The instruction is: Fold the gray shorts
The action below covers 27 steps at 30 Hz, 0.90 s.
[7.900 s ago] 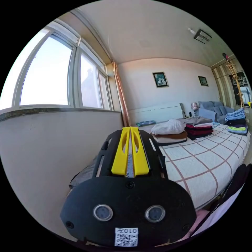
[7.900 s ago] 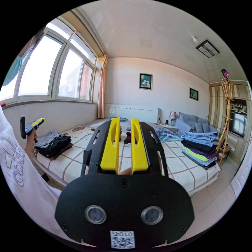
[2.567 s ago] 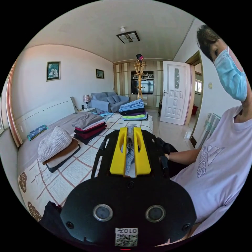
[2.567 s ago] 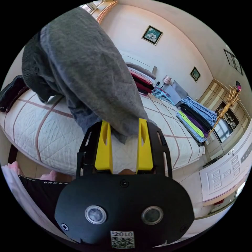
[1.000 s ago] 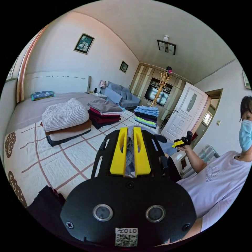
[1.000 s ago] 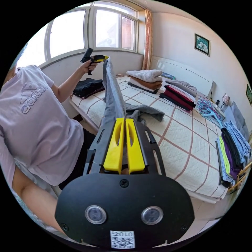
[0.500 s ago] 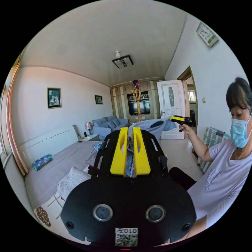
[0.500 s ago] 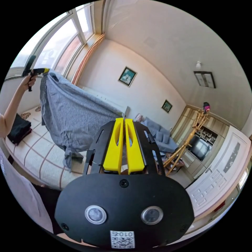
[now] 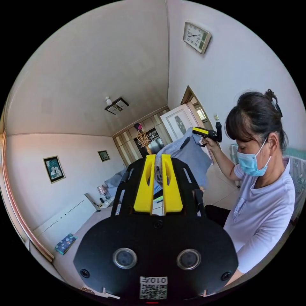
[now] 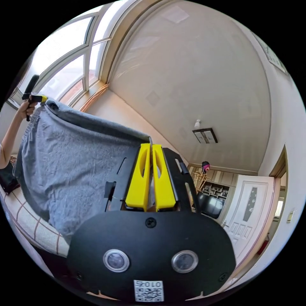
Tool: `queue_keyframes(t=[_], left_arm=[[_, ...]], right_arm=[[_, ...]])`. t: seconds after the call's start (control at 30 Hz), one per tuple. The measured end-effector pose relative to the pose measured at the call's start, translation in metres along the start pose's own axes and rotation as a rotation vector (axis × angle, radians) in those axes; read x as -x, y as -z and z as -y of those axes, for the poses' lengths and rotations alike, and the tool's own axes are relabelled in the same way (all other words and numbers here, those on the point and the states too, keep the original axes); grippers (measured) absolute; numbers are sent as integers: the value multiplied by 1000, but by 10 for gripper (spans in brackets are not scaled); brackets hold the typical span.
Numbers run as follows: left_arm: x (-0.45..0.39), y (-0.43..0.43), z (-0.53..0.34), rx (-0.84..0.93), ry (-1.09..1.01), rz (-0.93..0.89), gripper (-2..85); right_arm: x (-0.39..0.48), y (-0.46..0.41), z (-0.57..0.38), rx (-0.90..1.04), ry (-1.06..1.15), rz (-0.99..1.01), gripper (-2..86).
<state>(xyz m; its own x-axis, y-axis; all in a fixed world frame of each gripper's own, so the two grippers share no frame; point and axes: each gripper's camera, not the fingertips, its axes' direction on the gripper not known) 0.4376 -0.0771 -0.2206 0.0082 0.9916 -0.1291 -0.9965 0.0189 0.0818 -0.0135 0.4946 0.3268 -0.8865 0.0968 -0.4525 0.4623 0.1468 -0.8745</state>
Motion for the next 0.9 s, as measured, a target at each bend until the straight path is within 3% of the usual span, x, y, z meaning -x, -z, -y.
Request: queue_keyframes(t=[0.13,0.23,0.37,0.43,0.53,0.7,0.9], left_arm=[[16,-35,-13,68,60,-24,34],[44,-93,-57,181,186,-109,33],[94,-189,-138,392,320,-104,28],[120,-223,-159,414,378,-114,26],[149,-249,-145,351,434,-113,25],[133,-241,-83,305,175,112,25],[106,-261,-163,410,150,22,21]], right_arm=[[5,-14,1,31,-18,54,18],[23,-62,-27,164,0,108,18],[55,-178,-95,437,74,210,15],[58,-230,-114,496,57,246,13],[42,-278,-86,446,-11,155,11],[4,-286,2,249,-46,76,11],[33,-298,-75,287,-72,227,13]])
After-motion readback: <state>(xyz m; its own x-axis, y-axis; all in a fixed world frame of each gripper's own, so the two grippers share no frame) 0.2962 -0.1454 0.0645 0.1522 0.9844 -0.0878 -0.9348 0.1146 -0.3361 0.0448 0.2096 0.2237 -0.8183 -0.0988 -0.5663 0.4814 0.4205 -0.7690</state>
